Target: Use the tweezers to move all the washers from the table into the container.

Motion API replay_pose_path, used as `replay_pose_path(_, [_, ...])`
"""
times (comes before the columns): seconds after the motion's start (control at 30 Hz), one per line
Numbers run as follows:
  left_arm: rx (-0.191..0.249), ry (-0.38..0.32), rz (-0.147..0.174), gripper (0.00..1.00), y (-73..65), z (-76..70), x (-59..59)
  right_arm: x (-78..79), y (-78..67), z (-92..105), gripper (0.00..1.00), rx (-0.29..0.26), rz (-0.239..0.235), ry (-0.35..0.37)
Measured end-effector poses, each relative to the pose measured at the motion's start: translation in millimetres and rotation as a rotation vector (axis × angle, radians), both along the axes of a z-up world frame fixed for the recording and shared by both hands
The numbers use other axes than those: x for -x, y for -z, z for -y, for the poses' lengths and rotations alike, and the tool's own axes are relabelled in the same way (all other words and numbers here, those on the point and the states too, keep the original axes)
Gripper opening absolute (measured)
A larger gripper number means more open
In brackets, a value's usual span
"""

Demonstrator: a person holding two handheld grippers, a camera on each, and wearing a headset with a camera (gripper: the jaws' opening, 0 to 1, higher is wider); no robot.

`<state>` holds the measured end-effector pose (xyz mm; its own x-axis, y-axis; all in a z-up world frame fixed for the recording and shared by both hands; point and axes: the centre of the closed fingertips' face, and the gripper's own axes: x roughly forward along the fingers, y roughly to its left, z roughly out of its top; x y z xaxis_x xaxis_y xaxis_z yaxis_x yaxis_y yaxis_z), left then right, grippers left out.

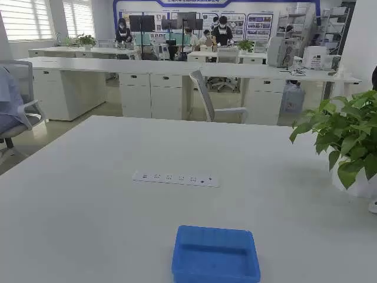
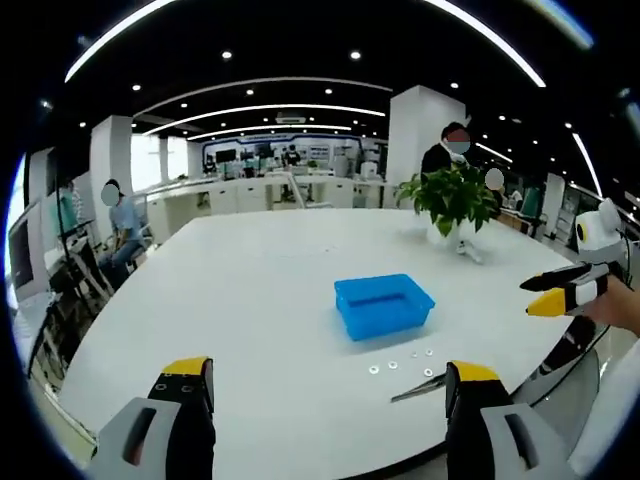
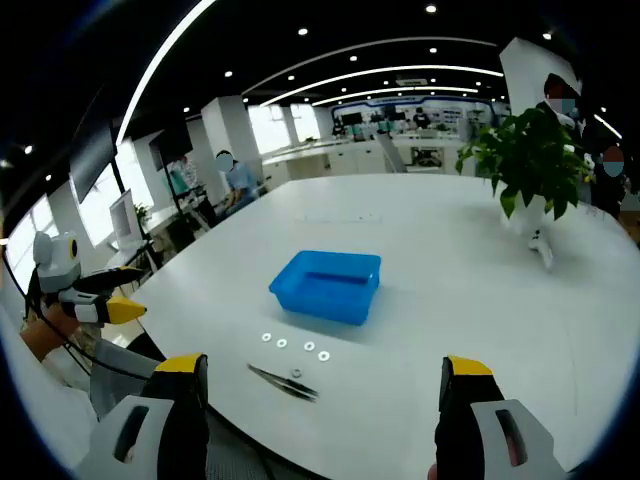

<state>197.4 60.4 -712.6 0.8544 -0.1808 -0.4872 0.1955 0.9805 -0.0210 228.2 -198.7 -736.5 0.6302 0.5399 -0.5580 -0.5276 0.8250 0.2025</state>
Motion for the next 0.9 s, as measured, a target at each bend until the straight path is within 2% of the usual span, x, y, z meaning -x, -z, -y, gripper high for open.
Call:
replay_pose_path(0.17, [0.008, -0.005, -0.009, 0.99, 3.8, -5.4, 0.9, 0.8, 1.5, -2.4, 0.94, 0.024, 0.001, -0.014])
replay_pose_path(0.33, [-0.003, 0.009, -0.03, 0.99, 9.8, -4.3, 1.1, 1.3, 2.6, -2.9, 0.94, 0.042, 0.004, -0.018])
replay_pose_path(0.67, [-0.016, 0.024, -0.025, 0.99, 10.0, 1.4, -0.4, 0.6, 3.5, -6.4, 0.93, 0.059, 0.009, -0.033])
replay_pose_path(0.9, [-0.007, 0.024, -0.03, 0.99, 12.3, 2.5, 0.0, -0.7, 3.1, -3.0, 0.92, 0.063, 0.012, -0.03])
